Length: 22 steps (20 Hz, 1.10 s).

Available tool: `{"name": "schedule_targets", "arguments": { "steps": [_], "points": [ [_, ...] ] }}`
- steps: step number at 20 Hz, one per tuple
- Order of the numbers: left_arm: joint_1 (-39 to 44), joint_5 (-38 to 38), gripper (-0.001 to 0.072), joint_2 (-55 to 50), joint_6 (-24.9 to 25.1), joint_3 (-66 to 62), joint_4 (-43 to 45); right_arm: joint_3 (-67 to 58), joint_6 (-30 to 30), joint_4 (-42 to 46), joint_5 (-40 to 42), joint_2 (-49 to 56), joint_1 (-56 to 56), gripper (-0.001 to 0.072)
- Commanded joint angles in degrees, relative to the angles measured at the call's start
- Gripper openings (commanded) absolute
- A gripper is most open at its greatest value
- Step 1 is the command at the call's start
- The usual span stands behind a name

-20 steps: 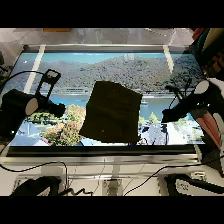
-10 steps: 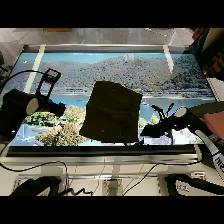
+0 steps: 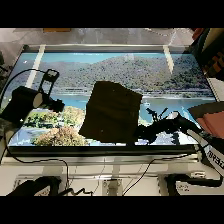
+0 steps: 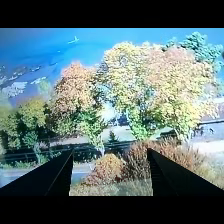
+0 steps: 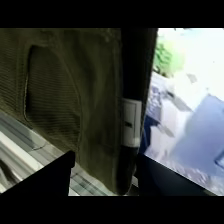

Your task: Fold the clothes and pants, and hang the long-sleeved shirts on hangers.

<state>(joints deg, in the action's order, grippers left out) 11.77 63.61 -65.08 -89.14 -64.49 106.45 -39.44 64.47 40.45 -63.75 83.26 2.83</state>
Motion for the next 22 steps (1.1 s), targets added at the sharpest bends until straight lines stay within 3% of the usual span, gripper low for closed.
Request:
{"name": "schedule_targets", "arguments": {
  "steps": [1, 3, 7, 9, 14, 16, 18, 19, 22],
  "points": [
    [-8.8, -1.9, 0.0484, -2.8, -3.2, 0.0, -2.4, 0.1, -5.0, -4.4, -1.3, 2.4, 0.1, 0.0425],
    [-16.1, -0.7, 0.0484, -5.2, -1.3, 0.0, -11.4, 0.1, -7.1, -4.4, -2.8, 2.7, 0.1, 0.0409],
    [-27.8, 9.4, 0.049, -12.1, 15.5, 0.0, -37.4, 0.2, -8.4, -4.5, -5.1, 2.8, 0.1, 0.0412],
    [-30.5, 12.9, 0.054, -15.5, 18.8, 0.1, -41.9, 0.2, -8.4, -4.5, -7.3, 2.8, 0.2, 0.0415],
    [-29.4, 12.3, 0.055, -20.3, 20.4, 2.2, -44.7, 0.2, -8.4, -6.3, -4.4, 2.6, 1.3, 0.0396],
    [-27.8, 12.3, 0.055, -21.0, 23.1, 3.6, -45.5, 0.2, -8.4, -6.3, -4.2, 2.6, 1.2, 0.0169],
    [-26.6, 12.3, 0.0548, -21.3, 25.5, 4.7, -45.5, 0.0, -8.4, -6.3, -4.3, 2.6, 1.3, 0.0112],
    [-26.1, 12.3, 0.0547, -21.3, 26.1, 5.1, -45.7, 0.0, -8.5, -6.3, -4.2, 2.6, 1.3, 0.0044],
    [-25.1, 12.7, 0.0546, -21.3, 30.6, 7.6, -49.5, 0.0, -8.5, -6.3, -4.2, 2.6, 1.3, 0.0043]
  ]
}}
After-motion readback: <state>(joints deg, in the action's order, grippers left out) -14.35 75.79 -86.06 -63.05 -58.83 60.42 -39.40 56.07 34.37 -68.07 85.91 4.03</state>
